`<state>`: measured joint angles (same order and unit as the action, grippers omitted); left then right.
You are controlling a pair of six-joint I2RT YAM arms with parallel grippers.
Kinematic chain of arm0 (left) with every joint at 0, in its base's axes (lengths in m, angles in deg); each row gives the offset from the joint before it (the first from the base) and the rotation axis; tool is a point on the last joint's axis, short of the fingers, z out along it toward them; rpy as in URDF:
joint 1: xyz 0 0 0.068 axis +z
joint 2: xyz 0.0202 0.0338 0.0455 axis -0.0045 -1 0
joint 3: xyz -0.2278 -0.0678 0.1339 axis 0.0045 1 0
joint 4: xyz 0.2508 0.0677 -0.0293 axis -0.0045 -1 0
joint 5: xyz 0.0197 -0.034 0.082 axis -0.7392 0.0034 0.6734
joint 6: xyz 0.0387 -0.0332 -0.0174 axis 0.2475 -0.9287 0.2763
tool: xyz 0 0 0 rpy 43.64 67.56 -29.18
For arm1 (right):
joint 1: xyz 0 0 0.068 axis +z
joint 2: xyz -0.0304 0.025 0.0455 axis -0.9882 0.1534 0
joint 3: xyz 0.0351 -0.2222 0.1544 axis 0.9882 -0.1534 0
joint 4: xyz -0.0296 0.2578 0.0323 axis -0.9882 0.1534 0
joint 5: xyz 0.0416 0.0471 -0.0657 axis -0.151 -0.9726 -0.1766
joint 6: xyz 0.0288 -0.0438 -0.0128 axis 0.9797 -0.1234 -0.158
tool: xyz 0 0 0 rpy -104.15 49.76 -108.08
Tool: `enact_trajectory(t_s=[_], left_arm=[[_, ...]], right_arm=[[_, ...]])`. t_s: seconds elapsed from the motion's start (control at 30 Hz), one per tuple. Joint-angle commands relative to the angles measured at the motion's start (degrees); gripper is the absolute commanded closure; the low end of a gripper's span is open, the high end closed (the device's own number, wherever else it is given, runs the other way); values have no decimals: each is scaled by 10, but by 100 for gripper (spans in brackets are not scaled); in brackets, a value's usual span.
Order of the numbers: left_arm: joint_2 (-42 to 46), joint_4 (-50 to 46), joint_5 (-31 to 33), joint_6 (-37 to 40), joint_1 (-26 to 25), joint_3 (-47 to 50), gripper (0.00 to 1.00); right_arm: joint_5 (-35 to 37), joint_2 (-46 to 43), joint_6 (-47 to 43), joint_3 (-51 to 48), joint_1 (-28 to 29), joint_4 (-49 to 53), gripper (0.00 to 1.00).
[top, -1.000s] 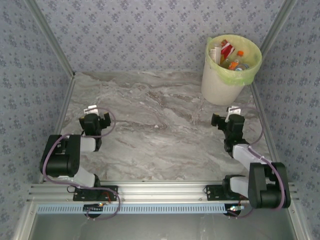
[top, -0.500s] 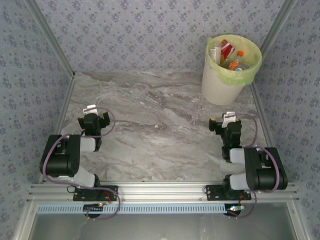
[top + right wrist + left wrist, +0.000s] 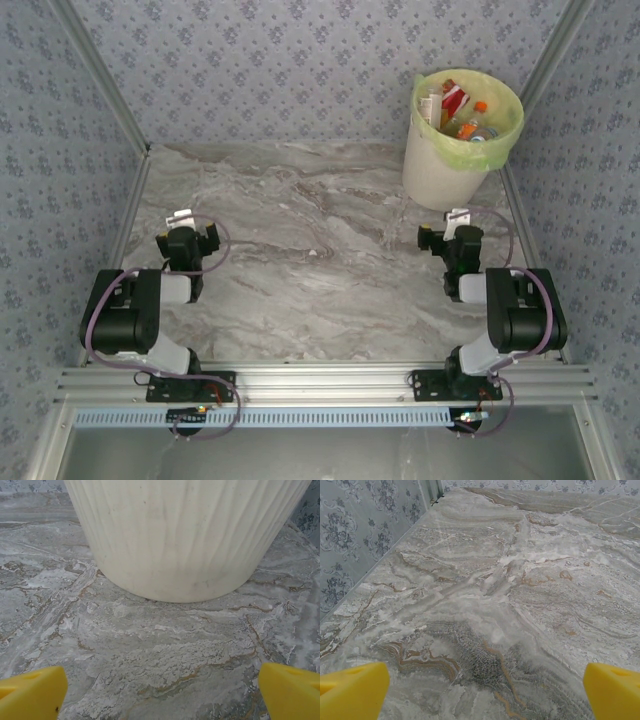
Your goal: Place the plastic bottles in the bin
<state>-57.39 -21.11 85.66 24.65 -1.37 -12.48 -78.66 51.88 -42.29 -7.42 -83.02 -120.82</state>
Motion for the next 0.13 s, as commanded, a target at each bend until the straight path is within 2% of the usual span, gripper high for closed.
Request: enact_trajectory(t_s=[0.0,0.1], left_arm=[[2,19,6,5,-1,1,1],[2,22,5,6,-1,3,1]], right_arm=[[3,-5,8,5,1,12,0],[3,-4,8,4,1,12,0]])
